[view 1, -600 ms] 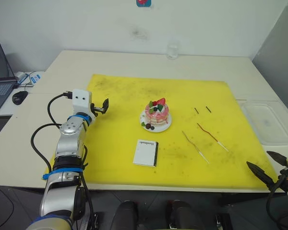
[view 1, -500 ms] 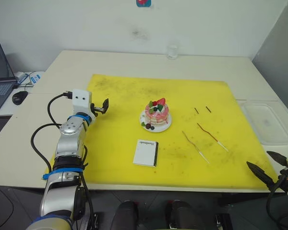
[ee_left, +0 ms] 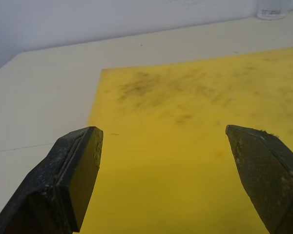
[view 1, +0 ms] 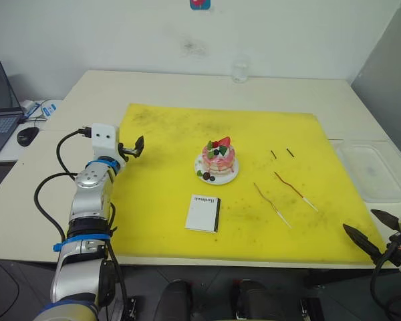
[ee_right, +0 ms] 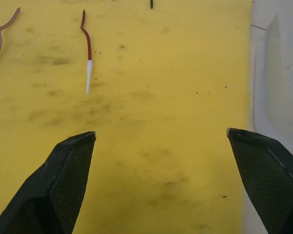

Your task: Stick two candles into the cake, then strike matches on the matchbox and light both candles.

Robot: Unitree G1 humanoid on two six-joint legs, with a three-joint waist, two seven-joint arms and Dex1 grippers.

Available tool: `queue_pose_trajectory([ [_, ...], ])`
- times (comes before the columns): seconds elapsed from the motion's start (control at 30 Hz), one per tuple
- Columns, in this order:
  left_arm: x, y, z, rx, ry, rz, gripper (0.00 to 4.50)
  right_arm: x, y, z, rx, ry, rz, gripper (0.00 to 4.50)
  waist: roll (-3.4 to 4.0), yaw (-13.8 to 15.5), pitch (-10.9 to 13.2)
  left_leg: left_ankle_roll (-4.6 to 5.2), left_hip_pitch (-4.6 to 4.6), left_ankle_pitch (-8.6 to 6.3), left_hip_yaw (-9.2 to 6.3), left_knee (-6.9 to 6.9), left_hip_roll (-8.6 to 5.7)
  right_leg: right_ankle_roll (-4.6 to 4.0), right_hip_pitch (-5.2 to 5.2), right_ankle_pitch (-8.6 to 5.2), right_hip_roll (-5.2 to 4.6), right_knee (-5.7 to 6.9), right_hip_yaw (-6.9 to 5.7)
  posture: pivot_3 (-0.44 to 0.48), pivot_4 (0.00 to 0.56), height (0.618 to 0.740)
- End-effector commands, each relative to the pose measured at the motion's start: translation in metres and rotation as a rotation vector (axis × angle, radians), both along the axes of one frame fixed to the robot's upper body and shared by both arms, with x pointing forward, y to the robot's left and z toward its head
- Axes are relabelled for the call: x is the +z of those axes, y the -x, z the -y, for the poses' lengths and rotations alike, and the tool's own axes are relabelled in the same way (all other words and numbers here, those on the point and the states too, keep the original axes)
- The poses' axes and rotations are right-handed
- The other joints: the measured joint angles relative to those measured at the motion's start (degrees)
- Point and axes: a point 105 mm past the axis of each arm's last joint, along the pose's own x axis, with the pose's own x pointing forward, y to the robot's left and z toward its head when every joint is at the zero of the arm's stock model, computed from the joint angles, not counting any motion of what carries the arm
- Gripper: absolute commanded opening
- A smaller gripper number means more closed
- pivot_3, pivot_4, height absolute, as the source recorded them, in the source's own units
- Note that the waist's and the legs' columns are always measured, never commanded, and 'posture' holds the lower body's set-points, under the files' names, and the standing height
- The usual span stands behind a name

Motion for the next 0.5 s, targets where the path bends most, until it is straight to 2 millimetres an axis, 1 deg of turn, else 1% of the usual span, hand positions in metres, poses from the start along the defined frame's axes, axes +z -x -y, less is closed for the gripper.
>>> queue_pose_trajectory([
  [0.03, 0.025, 0.002, -0.001, -0.058, -0.006, 0.076, 4.48, 0.006, 0.001, -0.006, 0.032, -0.008, 0.007, 4.50, 0.00, 0.0, 0.0, 0.00, 0.00, 0.00, 0.00, 0.00, 0.00, 0.00, 0.00, 0.00, 0.00, 0.00, 0.00, 0.000, 0.150, 0.740],
  [0.13, 0.031, 0.004, 0.000, -0.105, -0.019, 0.089, 4.48, 0.006, 0.002, -0.006, 0.033, -0.024, -0.004, 4.50, 0.00, 0.0, 0.0, 0.00, 0.00, 0.00, 0.00, 0.00, 0.01, 0.00, 0.00, 0.00, 0.00, 0.00, 0.00, 0.000, 0.150, 0.740],
  [0.17, 0.036, 0.006, 0.001, -0.137, -0.006, 0.097, 4.48, 0.006, 0.002, -0.008, 0.041, -0.034, -0.011, 4.50, 0.00, 0.0, 0.0, 0.00, 0.01, 0.00, -0.01, 0.00, 0.01, 0.00, 0.00, 0.00, 0.00, 0.00, -0.01, 0.000, 0.150, 0.740],
  [0.23, 0.048, 0.008, 0.009, -0.218, 0.016, 0.114, 4.48, 0.006, 0.001, -0.010, 0.060, -0.004, -0.007, 4.50, 0.00, 0.0, 0.0, 0.00, 0.01, 0.00, -0.01, 0.00, 0.03, -0.01, 0.00, 0.00, 0.00, 0.00, -0.01, 0.000, 0.150, 0.740],
  [0.27, 0.055, 0.009, 0.016, -0.272, 0.009, 0.126, 4.48, 0.006, 0.000, -0.012, 0.076, 0.037, 0.001, 4.50, 0.00, 0.0, 0.0, 0.00, 0.00, 0.00, -0.01, 0.00, 0.03, -0.01, 0.00, 0.00, -0.01, 0.00, -0.01, 0.000, 0.150, 0.740],
  [0.3, 0.062, 0.011, 0.024, -0.332, -0.002, 0.131, 4.48, 0.006, -0.001, -0.015, 0.093, 0.048, 0.003, 4.50, 0.00, 0.0, 0.0, 0.00, 0.00, 0.00, -0.01, 0.00, 0.04, -0.01, 0.00, 0.00, -0.01, 0.00, -0.01, 0.000, 0.150, 0.740],
  [0.37, 0.080, 0.022, 0.053, -0.523, -0.044, 0.151, 4.48, 0.006, -0.005, -0.021, 0.120, 0.047, 0.006, 4.50, -0.01, 0.0, 0.0, 0.00, -0.02, 0.00, 0.00, 0.00, 0.02, -0.02, 0.00, -0.01, 0.00, 0.00, -0.03, 0.000, 0.150, 0.740],
  [0.4, 0.087, 0.030, 0.071, -0.637, -0.080, 0.151, 4.48, 0.007, -0.008, -0.025, 0.137, 0.046, 0.006, 4.50, -0.01, 0.0, 0.0, 0.00, -0.03, 0.00, 0.01, 0.01, 0.02, -0.03, 0.00, -0.02, 0.00, 0.00, -0.02, 0.000, 0.150, 0.740],
  [0.43, 0.092, 0.041, 0.089, -0.757, -0.123, 0.136, 4.48, 0.007, -0.010, -0.030, 0.160, 0.048, 0.005, 4.50, -0.01, 0.0, 0.0, 0.00, -0.03, 0.00, 0.01, 0.00, 0.02, -0.04, 0.00, -0.02, -0.01, -0.01, -0.01, 0.000, 0.150, 0.740],
  [0.5, 0.096, 0.057, 0.113, -0.913, -0.170, 0.099, 4.48, 0.007, -0.015, -0.038, 0.191, 0.052, 0.003, 4.50, 0.00, -0.1, 0.0, 0.00, -0.02, 0.00, 0.00, 0.01, 0.02, -0.05, 0.00, -0.03, -0.01, -0.01, 0.00, 0.000, 0.150, 0.740],
])
